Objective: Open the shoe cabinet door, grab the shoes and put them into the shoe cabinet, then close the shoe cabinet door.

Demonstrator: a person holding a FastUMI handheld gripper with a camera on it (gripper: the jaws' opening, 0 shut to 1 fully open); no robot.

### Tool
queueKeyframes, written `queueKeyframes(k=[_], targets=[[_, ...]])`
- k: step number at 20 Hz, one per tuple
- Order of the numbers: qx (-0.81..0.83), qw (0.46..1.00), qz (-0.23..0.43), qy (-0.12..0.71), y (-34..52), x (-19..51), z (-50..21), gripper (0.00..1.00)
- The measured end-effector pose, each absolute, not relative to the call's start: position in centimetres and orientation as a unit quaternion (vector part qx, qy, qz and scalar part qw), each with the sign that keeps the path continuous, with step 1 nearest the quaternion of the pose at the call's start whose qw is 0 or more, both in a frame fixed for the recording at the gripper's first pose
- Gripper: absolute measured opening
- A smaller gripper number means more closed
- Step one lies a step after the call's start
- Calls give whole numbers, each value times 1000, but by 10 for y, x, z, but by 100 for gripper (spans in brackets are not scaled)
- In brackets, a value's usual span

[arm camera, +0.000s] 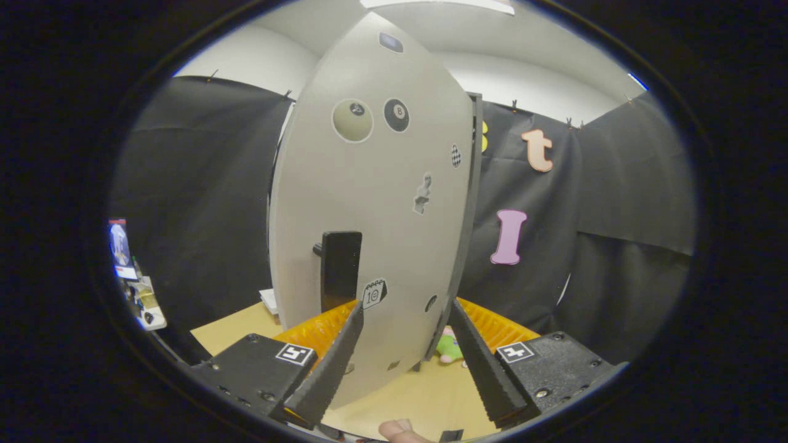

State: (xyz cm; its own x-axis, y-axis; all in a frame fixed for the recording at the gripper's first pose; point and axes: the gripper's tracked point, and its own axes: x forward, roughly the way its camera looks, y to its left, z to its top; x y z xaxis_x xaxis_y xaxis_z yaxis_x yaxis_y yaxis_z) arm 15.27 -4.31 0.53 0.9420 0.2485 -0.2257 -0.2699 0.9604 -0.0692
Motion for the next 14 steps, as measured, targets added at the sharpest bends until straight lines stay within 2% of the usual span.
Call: queueKeyframes(k=[10,14], targets=[[8,984,128,123,59,214,-2,95],[7,990,103,96,68,239,2,95]])
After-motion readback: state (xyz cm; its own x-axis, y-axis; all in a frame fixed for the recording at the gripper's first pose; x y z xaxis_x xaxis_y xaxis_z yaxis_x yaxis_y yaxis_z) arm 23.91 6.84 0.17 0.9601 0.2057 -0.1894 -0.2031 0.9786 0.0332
